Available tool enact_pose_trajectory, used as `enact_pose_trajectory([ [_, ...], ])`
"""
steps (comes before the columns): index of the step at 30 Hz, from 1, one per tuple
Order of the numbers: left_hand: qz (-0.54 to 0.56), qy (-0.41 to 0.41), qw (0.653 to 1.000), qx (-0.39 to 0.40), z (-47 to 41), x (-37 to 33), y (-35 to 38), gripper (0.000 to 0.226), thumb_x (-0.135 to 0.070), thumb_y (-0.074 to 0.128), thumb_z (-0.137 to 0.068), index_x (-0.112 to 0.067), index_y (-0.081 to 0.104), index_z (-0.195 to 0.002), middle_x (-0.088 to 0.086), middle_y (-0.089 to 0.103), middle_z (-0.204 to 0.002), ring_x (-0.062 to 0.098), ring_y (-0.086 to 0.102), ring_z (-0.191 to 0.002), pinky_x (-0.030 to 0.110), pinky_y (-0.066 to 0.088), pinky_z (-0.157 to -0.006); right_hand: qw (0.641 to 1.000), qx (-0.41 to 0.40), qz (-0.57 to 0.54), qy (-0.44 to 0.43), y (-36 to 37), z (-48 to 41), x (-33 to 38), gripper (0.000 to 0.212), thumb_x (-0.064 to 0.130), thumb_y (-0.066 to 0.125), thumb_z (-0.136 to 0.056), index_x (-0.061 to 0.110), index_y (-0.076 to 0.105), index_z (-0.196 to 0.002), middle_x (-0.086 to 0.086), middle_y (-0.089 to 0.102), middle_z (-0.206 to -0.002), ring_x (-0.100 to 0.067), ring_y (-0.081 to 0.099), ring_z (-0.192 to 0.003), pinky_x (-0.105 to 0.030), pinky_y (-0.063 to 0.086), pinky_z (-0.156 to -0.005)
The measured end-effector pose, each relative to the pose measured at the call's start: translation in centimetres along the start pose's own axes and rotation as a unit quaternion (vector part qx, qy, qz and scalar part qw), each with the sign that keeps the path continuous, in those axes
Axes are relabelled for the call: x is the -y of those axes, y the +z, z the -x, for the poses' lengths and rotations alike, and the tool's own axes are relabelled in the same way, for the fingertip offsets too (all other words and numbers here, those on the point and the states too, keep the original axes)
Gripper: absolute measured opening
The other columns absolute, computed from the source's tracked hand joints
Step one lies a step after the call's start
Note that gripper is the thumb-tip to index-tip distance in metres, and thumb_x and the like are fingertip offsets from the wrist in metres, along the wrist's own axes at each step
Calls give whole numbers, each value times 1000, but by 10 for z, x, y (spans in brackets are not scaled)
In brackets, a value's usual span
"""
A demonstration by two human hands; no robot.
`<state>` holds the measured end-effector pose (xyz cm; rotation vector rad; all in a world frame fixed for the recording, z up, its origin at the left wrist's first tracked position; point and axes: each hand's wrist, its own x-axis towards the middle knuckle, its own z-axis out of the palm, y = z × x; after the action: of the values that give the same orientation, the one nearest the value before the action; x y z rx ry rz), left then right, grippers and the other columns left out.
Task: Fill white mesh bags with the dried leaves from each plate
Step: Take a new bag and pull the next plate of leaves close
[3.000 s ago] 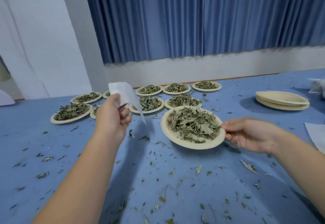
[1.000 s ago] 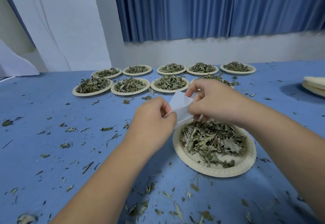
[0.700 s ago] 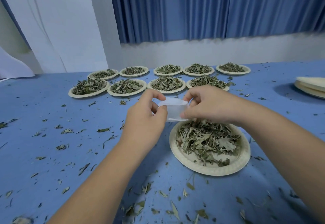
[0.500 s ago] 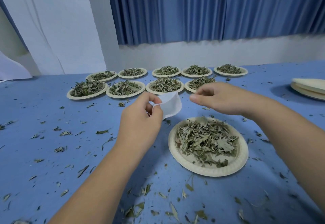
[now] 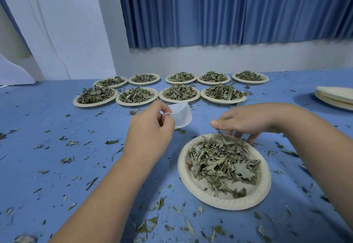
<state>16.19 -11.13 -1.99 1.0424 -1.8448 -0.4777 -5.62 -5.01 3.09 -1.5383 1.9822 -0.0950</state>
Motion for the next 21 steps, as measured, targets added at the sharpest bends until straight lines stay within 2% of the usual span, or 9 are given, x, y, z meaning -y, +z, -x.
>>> enact_pose_trajectory([
  [2,-7,8,1000,0,0,1,0,16,-18,52,-88,-31,54,-79,-9,59,-69,13,52,-60,38,46,-51,998,-10,56,-5,0,4,7,53,69,38,-86,26,57,-112,6,62,-107,-14,63,-97,-34,55,-83],
  [4,-16,16,1000,-3,0,2,0,15,-18,53,-87,-29,56,-79,-4,58,-64,12,52,-60,37,45,-50,986,-80,141,-38,2,8,18,54,69,38,-86,27,59,-114,10,61,-109,-14,59,-99,-32,47,-86],
  [6,-30,27,999,-7,0,2,0,13,-17,53,-87,-28,57,-80,-3,54,-57,13,51,-58,35,44,-51,977,-126,152,-83,7,15,32,53,71,43,-83,32,59,-115,13,60,-110,-9,56,-98,-32,45,-87],
  [10,-69,61,996,-20,-1,2,-2,9,-16,54,-86,-24,59,-84,-9,53,-60,8,51,-63,30,43,-57,969,-73,202,-119,28,32,57,58,75,55,-73,38,54,-117,17,54,-110,-6,53,-95,-28,44,-76],
  [12,-87,78,993,-22,-2,2,-4,8,-16,54,-86,-22,59,-86,-11,53,-66,10,50,-67,29,42,-58,956,-79,260,-111,41,35,64,59,69,60,-76,30,53,-120,12,53,-107,-12,53,-96,-30,45,-76],
  [15,-114,111,987,-14,-1,1,-6,8,-13,54,-88,-16,62,-90,-5,54,-71,17,50,-71,36,45,-60,945,-86,296,-105,51,33,70,52,58,64,-80,21,57,-117,2,58,-108,-18,57,-98,-32,47,-75],
  [19,-132,133,982,-2,0,-2,-8,8,-13,53,-89,-16,61,-91,-1,55,-75,21,51,-73,39,47,-61,940,-88,315,-102,54,32,71,46,51,67,-82,19,61,-115,-1,60,-109,-20,58,-100,-35,51,-81],
  [21,-135,121,983,13,0,-2,-8,9,-15,52,-90,-17,60,-92,-3,54,-76,20,51,-74,36,46,-59,936,-100,317,-115,57,32,70,41,47,66,-83,21,61,-115,1,59,-108,-19,58,-98,-32,49,-74],
])
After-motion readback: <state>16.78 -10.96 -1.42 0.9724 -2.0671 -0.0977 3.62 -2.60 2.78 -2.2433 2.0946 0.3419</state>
